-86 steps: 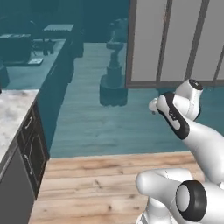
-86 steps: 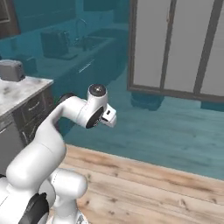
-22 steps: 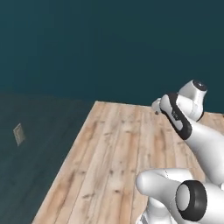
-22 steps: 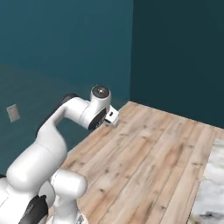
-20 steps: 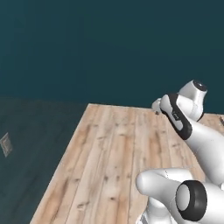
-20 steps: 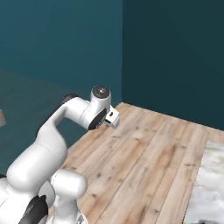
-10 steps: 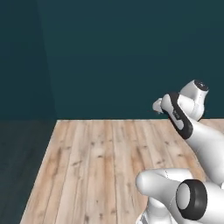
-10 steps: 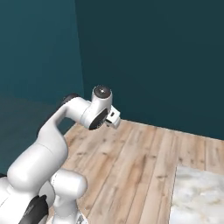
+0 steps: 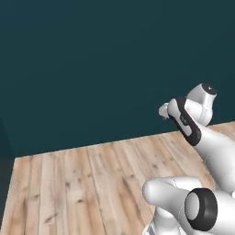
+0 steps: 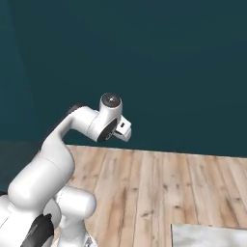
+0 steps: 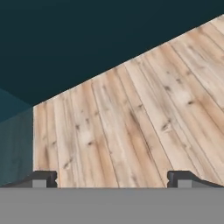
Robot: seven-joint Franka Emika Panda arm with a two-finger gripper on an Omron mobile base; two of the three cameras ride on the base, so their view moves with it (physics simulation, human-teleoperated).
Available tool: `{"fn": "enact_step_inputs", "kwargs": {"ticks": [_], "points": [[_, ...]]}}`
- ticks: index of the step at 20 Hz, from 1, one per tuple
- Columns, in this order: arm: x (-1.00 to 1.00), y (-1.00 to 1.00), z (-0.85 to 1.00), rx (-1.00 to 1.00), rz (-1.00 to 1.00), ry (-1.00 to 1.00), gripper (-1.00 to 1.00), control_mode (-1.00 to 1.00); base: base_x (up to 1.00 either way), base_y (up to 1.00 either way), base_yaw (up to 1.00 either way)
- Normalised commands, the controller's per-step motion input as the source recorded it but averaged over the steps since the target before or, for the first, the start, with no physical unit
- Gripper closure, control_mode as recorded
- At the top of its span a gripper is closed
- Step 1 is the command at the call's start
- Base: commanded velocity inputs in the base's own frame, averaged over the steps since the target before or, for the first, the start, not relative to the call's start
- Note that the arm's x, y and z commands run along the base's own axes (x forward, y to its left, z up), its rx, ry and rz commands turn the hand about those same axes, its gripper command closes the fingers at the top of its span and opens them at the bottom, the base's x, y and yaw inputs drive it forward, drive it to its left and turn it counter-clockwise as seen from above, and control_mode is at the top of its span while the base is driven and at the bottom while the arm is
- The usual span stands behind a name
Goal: Place the large bottle from the dining counter next to the other large bottle outside the sink, and place the small bottle from the dining counter next to the other small bottle inside the sink.
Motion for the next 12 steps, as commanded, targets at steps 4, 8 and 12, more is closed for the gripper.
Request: {"fn": "enact_step_inputs", "kwargs": {"ticks": [4,8,12], "points": [[0.0,0.0,0.0,0.0,0.0,0.0,-1.0,1.0,0.99,0.0,-0.48],[0.0,0.0,0.0,0.0,0.0,0.0,-1.0,1.0,0.89,0.0,-0.55],[0.0,0.0,0.0,0.0,0.0,0.0,-1.0,1.0,0.84,0.0,-0.57]]}}
